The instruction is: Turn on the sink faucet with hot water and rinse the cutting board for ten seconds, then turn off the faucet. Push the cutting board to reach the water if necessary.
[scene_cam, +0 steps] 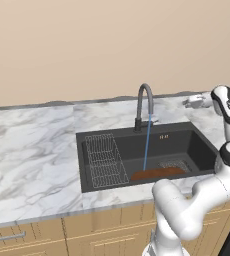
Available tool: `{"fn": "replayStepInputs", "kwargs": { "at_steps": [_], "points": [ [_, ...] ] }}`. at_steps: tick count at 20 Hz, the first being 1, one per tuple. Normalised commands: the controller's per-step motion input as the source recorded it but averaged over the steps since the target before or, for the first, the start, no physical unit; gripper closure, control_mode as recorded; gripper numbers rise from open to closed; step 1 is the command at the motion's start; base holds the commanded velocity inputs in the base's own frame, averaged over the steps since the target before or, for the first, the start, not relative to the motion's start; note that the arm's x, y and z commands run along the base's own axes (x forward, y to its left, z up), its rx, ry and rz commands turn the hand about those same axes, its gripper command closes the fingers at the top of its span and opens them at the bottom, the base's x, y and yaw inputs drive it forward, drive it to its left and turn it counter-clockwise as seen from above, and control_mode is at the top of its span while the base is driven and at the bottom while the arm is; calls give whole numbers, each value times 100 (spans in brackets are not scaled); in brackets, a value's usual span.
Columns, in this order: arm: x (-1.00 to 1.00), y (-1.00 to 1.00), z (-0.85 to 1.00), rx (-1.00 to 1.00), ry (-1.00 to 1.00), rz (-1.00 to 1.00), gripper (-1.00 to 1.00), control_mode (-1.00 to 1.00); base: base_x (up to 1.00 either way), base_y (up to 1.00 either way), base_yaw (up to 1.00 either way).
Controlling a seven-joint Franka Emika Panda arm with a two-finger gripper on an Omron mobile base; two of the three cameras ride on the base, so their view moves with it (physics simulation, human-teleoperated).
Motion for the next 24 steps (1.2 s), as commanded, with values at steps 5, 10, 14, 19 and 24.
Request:
{"fn": "replayStepInputs", "kwargs": {
  "at_steps": [5,10,14,19,24],
  "points": [
    [-19,-19,7,0,15,0,-100,-100,0,0,0],
    [0,-27,0,0,0,0,-100,-100,0,0,0],
    [2,-10,-8,-6,0,0,-100,-100,0,0,0],
    [0,0,-7,-11,1,0,-100,-100,0,0,0],
    [0,1,-1,-10,8,0,-100,-100,0,0,0]
  ]
}}
